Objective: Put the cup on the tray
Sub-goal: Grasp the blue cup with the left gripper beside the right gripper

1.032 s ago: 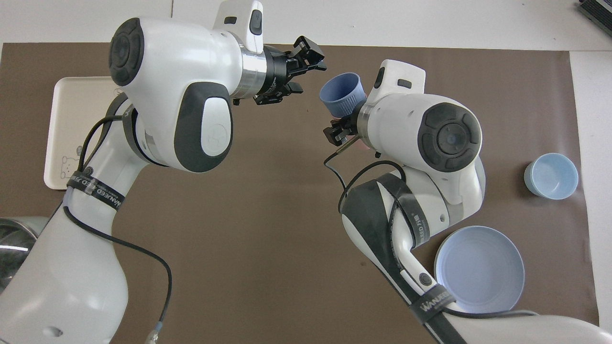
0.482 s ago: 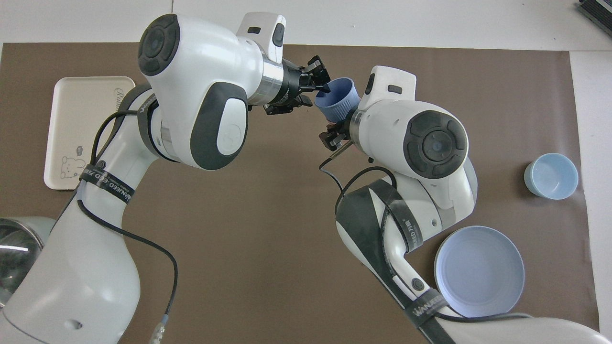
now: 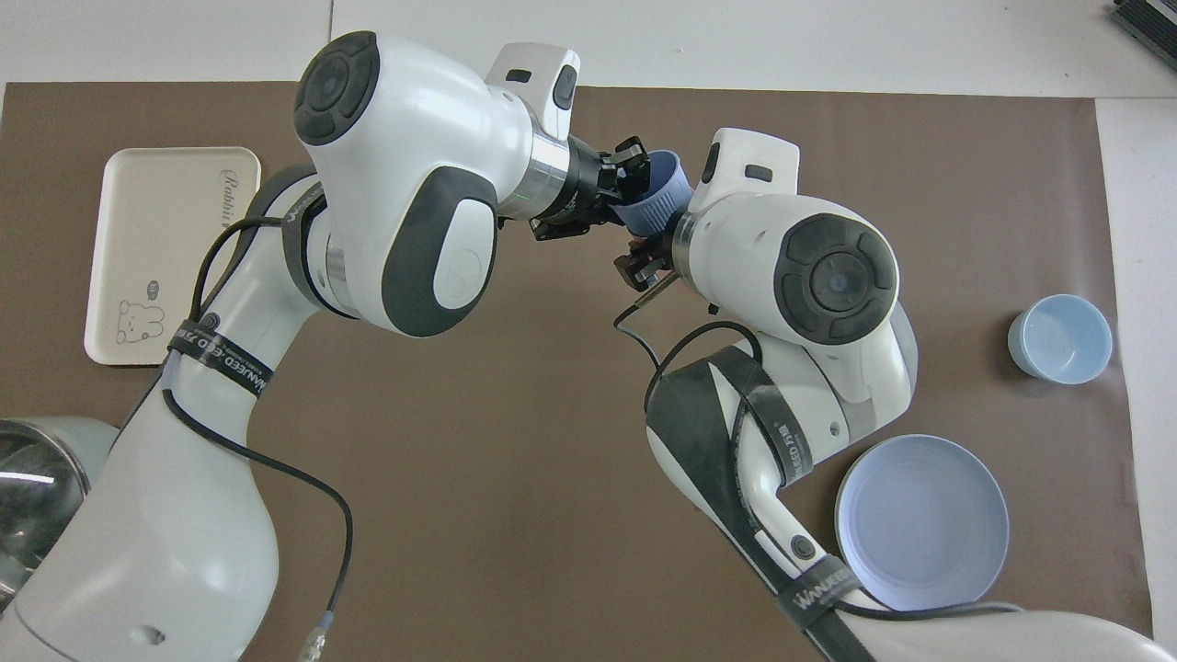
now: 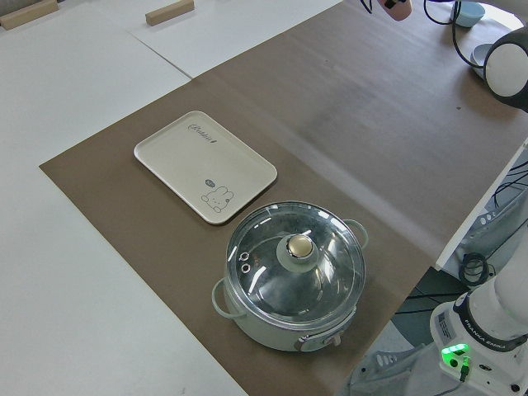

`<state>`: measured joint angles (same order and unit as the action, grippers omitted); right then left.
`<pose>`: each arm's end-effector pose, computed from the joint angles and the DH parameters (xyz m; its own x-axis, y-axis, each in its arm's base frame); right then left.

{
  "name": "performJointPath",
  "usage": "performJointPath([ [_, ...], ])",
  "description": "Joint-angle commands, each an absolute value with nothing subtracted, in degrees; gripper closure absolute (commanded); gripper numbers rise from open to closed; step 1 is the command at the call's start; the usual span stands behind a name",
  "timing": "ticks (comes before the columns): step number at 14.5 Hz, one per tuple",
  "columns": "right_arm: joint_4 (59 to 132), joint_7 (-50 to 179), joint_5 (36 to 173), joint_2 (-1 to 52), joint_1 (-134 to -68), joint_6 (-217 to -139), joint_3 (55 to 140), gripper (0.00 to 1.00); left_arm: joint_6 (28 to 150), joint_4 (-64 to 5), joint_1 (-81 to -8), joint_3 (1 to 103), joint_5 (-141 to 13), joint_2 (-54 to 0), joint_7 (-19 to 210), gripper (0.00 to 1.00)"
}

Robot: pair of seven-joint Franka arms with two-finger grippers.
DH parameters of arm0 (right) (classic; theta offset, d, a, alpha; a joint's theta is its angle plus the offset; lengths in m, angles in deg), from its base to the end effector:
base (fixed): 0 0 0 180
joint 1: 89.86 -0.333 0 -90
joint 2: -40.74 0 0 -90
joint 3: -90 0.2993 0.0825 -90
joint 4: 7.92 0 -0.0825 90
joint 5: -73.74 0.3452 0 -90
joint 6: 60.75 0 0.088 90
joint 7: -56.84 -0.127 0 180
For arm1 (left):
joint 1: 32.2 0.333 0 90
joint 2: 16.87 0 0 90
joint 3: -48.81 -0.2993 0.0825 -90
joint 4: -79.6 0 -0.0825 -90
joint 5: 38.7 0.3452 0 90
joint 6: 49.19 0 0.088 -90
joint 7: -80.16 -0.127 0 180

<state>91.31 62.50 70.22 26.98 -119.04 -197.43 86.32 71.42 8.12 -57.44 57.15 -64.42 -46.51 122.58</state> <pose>0.5705 0.2740 0.4646 0.7547 0.5267 0.3912 0.5295 -0.8410 0.1109 0.5814 -0.3905 0.4874 0.9438 0.3040 -0.1297 0.3240 -0.7734 0.5449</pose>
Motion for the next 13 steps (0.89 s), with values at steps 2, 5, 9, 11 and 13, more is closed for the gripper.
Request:
performJointPath([
  [2,92.89,60.97,68.64,28.35,-119.13,-198.73,86.31,1.0,70.07,10.96,-57.16,57.42,-63.84,-47.46,123.32,0.9],
  [5,92.98,61.06,68.64,28.35,-119.13,-198.73,86.22,1.0,70.43,11.05,-57.16,57.51,-63.84,-47.63,123.32,0.98],
  [9,93.07,61.14,68.64,28.35,-119.13,-198.82,86.22,1.0,69.99,12.18,-55.76,57.33,-63.84,-47.63,123.32,1.0],
  [11,93.07,61.23,68.64,28.35,-119.04,-198.82,86.31,1.0,69.72,13.16,-54.62,56.98,-63.84,-47.28,123.32,1.0],
  [13,93.07,61.23,68.64,28.35,-118.95,-198.82,86.31,1.0,68.15,14.12,-52.25,56.98,-63.23,-46.67,123.32,1.0],
])
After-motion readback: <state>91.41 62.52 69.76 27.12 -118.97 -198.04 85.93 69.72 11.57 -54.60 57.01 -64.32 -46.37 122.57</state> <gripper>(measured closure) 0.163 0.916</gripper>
